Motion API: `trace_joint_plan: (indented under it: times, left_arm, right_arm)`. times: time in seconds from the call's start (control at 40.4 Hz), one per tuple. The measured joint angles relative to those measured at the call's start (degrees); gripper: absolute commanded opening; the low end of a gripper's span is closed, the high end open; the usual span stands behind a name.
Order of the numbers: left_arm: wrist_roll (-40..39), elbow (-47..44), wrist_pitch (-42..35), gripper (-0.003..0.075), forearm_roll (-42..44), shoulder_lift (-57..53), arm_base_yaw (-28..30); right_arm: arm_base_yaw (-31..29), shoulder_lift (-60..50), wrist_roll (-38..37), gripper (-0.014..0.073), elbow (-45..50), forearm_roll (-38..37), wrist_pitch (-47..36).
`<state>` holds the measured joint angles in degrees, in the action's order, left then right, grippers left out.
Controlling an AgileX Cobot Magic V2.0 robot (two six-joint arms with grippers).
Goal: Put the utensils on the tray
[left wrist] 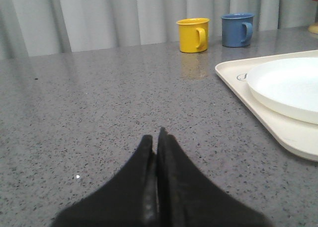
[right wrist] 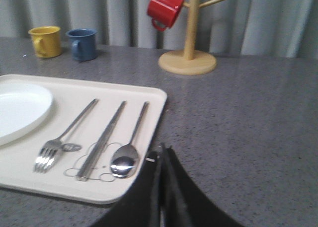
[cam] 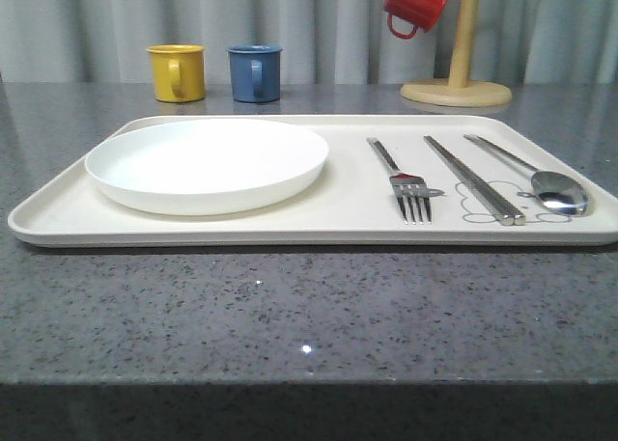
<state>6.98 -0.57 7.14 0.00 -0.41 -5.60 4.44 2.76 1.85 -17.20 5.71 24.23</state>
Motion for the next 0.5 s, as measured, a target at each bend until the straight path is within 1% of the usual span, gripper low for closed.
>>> trace_joint_plan:
  times: [0.074, 0.198, 0.396, 0.495]
  left_arm:
    - [0.00, 0.00, 0.00, -0.0018, 0.00, 0.00, 0.00]
    - [0.00, 0.00, 0.03, -0.0018, 0.00, 0.00, 0.00]
    - [0.00, 0.00, 0.03, -0.0018, 0.00, 0.00, 0.00]
    - [0.00, 0.00, 0.03, -0.0018, 0.00, 0.00, 0.00]
  right_arm:
    - [-3.80, -2.12, 0.00, -0.0121, 4.47, -0.11, -3.35]
    - [-7.48, -3.28, 0.00, -0.0121, 9.80, -0.11, -5.17]
    - [-8.37, -3.28, 0.00, -0.0121, 16.88, -0.11, -7.61]
    - [-8.37, -3.28, 0.00, -0.0121, 18.61, -0.11, -8.99]
